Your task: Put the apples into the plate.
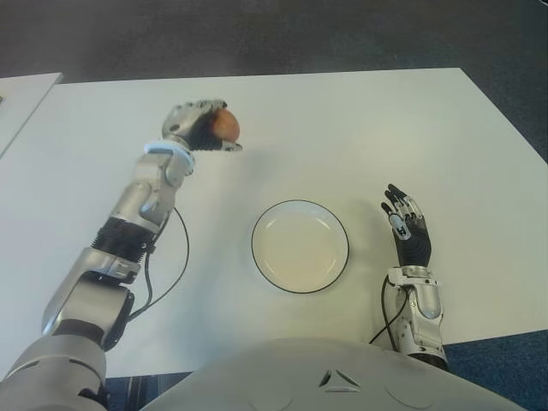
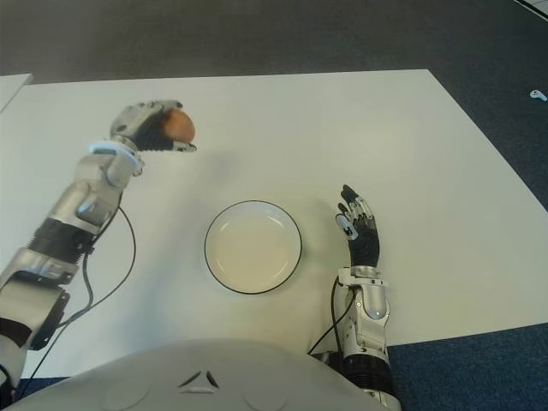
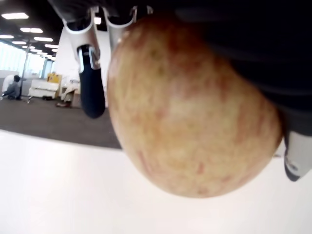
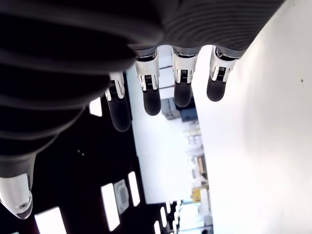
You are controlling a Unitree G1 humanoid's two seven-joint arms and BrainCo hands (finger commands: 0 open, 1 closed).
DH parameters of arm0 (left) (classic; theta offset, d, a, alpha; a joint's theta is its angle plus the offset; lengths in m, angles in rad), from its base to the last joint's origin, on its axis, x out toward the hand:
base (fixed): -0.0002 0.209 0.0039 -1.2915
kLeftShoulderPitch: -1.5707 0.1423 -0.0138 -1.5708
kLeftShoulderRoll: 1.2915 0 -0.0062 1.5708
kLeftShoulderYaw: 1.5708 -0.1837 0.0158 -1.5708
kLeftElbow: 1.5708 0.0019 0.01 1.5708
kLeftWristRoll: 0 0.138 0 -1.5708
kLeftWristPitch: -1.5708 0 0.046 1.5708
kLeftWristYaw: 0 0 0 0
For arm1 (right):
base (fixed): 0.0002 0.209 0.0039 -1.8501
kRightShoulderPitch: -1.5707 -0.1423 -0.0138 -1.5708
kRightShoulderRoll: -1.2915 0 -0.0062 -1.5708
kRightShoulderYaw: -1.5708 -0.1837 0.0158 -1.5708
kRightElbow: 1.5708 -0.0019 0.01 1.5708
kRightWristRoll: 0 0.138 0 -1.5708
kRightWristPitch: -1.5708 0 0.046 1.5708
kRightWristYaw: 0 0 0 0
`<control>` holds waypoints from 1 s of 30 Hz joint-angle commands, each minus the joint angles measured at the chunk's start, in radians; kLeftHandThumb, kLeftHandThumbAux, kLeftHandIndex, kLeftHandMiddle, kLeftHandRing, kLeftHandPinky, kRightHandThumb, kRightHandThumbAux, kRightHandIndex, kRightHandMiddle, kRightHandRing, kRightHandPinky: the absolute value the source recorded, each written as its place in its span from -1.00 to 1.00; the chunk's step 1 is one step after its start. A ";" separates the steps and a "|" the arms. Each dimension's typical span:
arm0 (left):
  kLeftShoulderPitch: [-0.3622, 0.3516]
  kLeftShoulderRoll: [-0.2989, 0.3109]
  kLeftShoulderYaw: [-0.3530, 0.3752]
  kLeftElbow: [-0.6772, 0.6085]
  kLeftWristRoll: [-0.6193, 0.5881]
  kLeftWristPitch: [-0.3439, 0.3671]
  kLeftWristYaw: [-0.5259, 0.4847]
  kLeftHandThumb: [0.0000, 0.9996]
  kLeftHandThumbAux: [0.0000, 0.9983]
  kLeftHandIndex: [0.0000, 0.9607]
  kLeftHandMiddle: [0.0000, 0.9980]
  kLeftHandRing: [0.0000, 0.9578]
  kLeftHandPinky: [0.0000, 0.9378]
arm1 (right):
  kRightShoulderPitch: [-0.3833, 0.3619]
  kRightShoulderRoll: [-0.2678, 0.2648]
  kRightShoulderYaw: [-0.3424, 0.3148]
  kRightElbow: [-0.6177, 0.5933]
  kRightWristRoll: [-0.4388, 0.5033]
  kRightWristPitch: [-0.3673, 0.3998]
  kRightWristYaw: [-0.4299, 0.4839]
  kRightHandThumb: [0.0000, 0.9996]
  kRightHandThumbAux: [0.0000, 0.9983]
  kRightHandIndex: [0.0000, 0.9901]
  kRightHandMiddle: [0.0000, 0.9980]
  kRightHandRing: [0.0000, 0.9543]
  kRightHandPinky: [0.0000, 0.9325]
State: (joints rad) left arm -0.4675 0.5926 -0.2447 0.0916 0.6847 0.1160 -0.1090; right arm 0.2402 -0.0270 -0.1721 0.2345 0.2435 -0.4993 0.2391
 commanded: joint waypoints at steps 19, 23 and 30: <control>0.024 -0.064 0.049 -0.528 0.003 0.169 -0.265 0.71 0.33 -0.16 0.08 0.77 0.79 | 0.047 0.012 0.033 0.049 -0.029 0.061 -0.011 -0.50 0.04 -0.45 -0.70 -0.84 -0.84; 0.057 -0.116 0.001 -0.566 0.032 0.189 -0.276 0.71 0.33 -0.16 0.08 0.76 0.79 | 0.051 0.012 0.034 0.047 -0.023 0.070 -0.009 -0.51 0.04 -0.48 -0.71 -0.84 -0.85; 0.063 -0.146 -0.117 -0.539 0.119 0.135 -0.280 0.71 0.33 -0.15 0.07 0.75 0.78 | 0.054 0.018 0.038 0.043 -0.020 0.067 -0.011 -0.51 0.04 -0.49 -0.70 -0.83 -0.85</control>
State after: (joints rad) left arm -0.4105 0.4485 -0.3183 -0.4700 0.7703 0.2928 -0.3829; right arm 0.2552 -0.0285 -0.1451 0.2301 0.2241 -0.4817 0.2318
